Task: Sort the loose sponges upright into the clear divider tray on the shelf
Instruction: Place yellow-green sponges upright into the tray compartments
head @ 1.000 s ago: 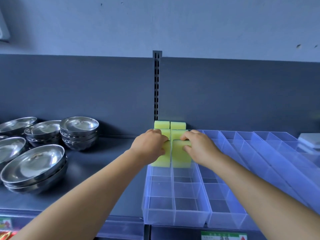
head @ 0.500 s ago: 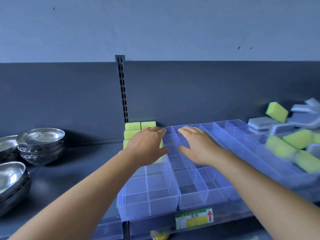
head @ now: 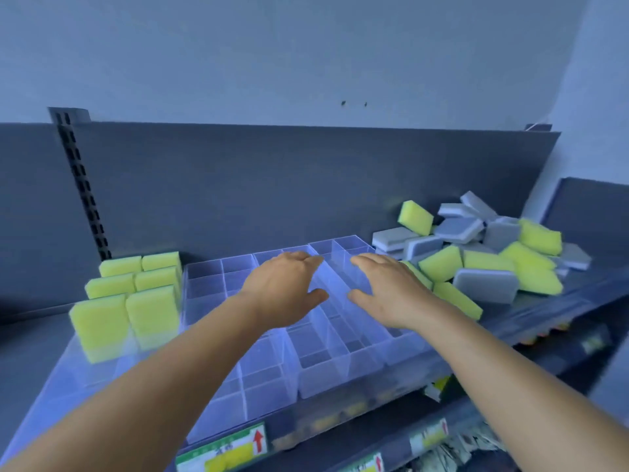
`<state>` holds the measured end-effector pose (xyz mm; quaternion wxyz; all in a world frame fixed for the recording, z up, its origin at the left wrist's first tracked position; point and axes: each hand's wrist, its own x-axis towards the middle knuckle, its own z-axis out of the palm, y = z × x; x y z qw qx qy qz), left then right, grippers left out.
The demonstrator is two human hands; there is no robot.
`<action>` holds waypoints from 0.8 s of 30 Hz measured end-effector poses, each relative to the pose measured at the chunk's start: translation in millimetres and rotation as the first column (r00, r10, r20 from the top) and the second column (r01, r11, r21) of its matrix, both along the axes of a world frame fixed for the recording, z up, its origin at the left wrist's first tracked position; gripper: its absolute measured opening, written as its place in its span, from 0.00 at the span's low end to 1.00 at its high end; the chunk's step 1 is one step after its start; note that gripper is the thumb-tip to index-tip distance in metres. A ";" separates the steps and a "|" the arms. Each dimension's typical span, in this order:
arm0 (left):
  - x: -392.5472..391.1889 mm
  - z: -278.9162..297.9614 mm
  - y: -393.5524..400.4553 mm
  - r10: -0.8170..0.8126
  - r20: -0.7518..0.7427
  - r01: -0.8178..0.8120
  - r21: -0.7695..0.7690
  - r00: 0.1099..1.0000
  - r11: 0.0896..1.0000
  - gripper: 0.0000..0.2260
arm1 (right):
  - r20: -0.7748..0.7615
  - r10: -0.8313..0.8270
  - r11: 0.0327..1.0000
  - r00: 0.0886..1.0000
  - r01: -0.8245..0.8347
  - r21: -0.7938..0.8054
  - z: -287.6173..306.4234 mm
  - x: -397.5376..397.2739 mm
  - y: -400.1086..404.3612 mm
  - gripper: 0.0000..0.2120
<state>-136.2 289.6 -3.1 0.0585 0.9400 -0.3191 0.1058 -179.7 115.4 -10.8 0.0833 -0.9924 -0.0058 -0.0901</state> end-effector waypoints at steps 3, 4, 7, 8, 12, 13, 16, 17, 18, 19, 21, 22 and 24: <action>-0.4 -1.8 -46.4 -0.016 -0.017 0.016 0.015 1.000 1.000 0.25 | -0.006 -0.024 1.000 1.000 0.024 -0.001 -1.8 -3.1 -45.9 0.29; 0.2 -2.6 -63.3 -0.020 -0.022 0.021 0.020 1.000 1.000 0.25 | -0.013 -0.035 0.999 0.999 0.035 -0.001 -2.7 -3.7 -62.6 0.29; 5.2 -6.7 -107.0 -0.020 -0.037 0.022 0.037 0.999 0.999 0.24 | -0.030 -0.055 0.998 0.998 0.054 -0.010 -6.2 -3.3 -108.9 0.29; 7.1 -8.1 -120.0 -0.018 -0.040 0.020 0.040 0.999 0.999 0.24 | -0.035 -0.061 0.998 0.998 0.061 -0.008 -7.1 -3.0 -122.9 0.28; 18.5 -11.2 -164.3 -0.006 -0.052 0.008 0.039 0.999 0.999 0.24 | -0.051 -0.077 0.997 0.996 0.077 0.013 -11.8 1.9 -168.6 0.27; 23.0 -12.0 -173.3 -0.001 -0.055 0.003 0.046 0.999 0.999 0.23 | -0.055 -0.078 0.997 0.995 0.078 0.013 -12.7 4.4 -177.1 0.27; 39.4 -14.4 -193.8 0.010 -0.069 -0.004 0.083 0.998 0.997 0.21 | -0.058 -0.073 0.997 0.996 0.074 0.015 -13.3 14.8 -196.4 0.27; 45.5 -14.6 -199.1 0.012 -0.074 -0.004 0.100 0.997 0.995 0.20 | -0.056 -0.071 0.997 0.996 0.072 0.020 -12.9 19.1 -201.0 0.27; 51.7 -14.2 -203.8 0.012 -0.077 -0.003 0.117 0.997 0.993 0.20 | -0.053 -0.068 0.997 0.996 0.069 0.023 -12.3 23.4 -204.9 0.27; 58.0 -13.6 -208.1 0.011 -0.078 -0.001 0.134 0.997 0.991 0.20 | -0.048 -0.063 0.998 0.997 0.065 0.025 -12.3 28.7 -208.3 0.28; 70.6 -12.3 -215.9 -0.001 -0.088 0.016 0.163 0.996 0.986 0.20 | -0.039 -0.052 0.998 0.998 0.053 0.022 -13.4 40.1 -213.3 0.28; 76.6 -12.0 -219.3 -0.008 -0.100 0.026 0.180 0.995 0.983 0.21 | -0.035 -0.046 0.999 0.998 0.047 0.018 -14.2 45.8 -215.0 0.28; 87.2 -13.2 -225.0 -0.020 -0.137 0.050 0.223 0.990 0.973 0.22 | -0.033 -0.034 0.999 0.999 0.035 0.010 -16.6 57.7 -217.3 0.28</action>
